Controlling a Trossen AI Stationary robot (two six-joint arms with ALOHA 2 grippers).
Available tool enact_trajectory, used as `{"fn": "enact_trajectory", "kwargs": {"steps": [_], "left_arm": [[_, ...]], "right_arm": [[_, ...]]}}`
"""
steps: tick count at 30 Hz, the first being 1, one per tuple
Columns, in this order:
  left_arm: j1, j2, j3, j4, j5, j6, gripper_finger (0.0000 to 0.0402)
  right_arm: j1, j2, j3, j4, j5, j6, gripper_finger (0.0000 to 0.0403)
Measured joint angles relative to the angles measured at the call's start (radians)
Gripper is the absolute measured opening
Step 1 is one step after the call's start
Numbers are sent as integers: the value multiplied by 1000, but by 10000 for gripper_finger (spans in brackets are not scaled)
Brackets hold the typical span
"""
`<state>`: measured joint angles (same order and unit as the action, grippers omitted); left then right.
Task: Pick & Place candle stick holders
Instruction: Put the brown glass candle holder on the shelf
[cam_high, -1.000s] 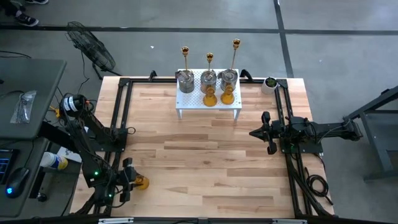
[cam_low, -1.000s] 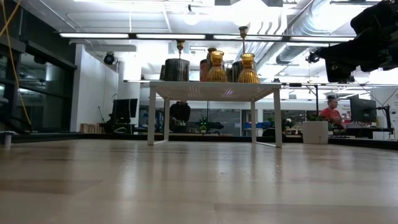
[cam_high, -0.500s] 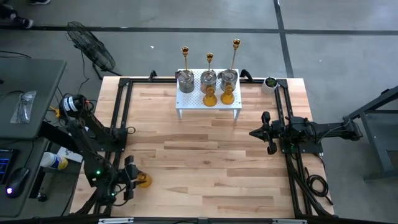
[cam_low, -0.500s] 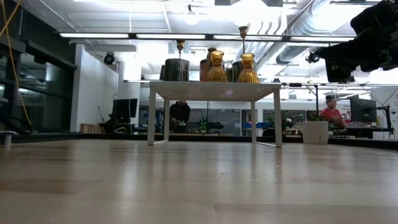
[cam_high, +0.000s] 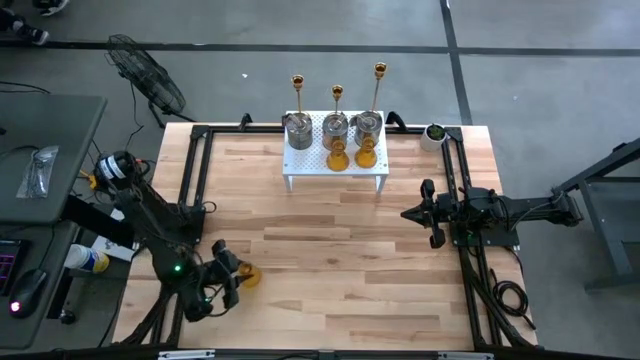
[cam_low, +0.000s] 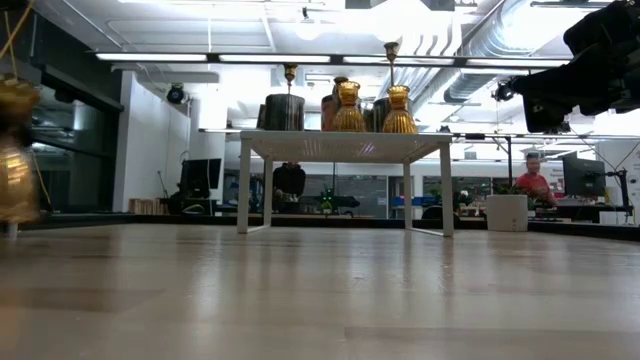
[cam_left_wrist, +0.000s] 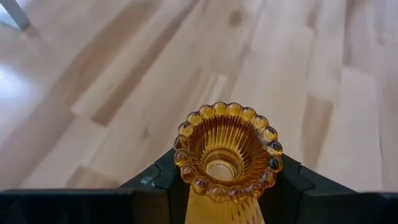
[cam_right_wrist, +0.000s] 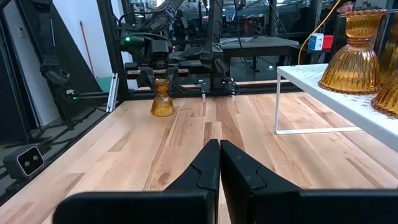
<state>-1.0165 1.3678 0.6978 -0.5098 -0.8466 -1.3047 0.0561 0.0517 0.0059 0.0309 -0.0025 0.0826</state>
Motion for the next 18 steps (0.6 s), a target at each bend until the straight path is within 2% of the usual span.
{"fn": "enact_trajectory", "kwargs": {"steps": [7, 18], "left_arm": [[182, 0, 97, 0, -8, 149, 141], [531, 0, 281, -1, -13, 389, 141]], "right_arm": [[0, 0, 0, 0, 0, 0, 4], [0, 0, 0, 0, 0, 0, 4]]}}
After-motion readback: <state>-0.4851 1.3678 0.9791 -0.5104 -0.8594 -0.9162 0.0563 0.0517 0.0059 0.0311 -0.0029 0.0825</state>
